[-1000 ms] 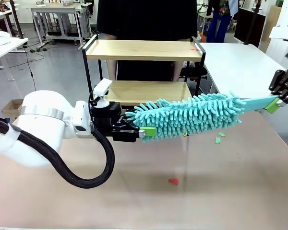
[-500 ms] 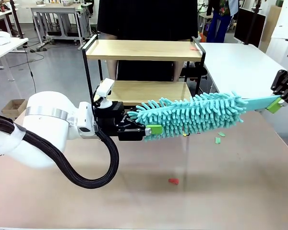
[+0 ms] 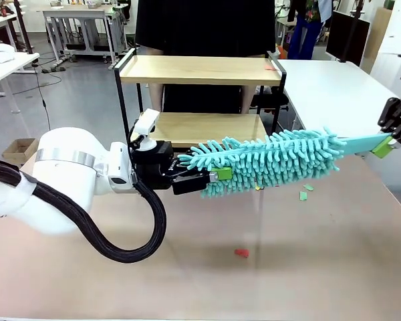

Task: Clean the shelf.
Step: Hand the Duster back to the human.

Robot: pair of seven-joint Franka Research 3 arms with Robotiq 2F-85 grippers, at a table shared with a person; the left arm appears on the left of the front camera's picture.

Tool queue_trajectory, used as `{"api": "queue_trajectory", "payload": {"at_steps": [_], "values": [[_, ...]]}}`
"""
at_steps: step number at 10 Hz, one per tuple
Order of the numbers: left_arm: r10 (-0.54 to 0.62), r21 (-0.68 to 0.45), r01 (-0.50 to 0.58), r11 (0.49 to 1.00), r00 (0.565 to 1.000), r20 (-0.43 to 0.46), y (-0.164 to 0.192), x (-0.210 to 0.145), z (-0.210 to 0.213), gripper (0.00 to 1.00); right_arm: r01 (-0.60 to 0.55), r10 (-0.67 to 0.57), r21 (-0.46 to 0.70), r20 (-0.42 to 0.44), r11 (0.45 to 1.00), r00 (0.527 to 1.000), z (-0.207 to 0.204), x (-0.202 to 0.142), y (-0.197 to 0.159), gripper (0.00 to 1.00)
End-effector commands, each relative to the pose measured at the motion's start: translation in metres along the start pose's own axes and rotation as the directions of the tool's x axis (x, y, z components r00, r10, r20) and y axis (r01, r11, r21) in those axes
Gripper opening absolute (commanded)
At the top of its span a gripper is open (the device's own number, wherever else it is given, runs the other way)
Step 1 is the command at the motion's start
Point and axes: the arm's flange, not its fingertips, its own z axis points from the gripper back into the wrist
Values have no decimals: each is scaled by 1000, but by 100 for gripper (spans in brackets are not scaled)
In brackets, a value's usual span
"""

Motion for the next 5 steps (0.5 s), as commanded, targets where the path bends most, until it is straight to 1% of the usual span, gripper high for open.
{"api": "queue_trajectory", "payload": {"at_steps": [1,3,5], "values": [[-16,7,16,1000,999,29,1,5,-13,0,-29,29,11,26,1000,999,0,6,2,13],[-12,9,12,1000,1000,26,1,5,-12,0,-29,29,11,26,1000,999,0,6,2,13],[25,43,-27,999,998,56,4,8,-4,0,-29,29,11,26,1000,999,0,6,2,13]]}}
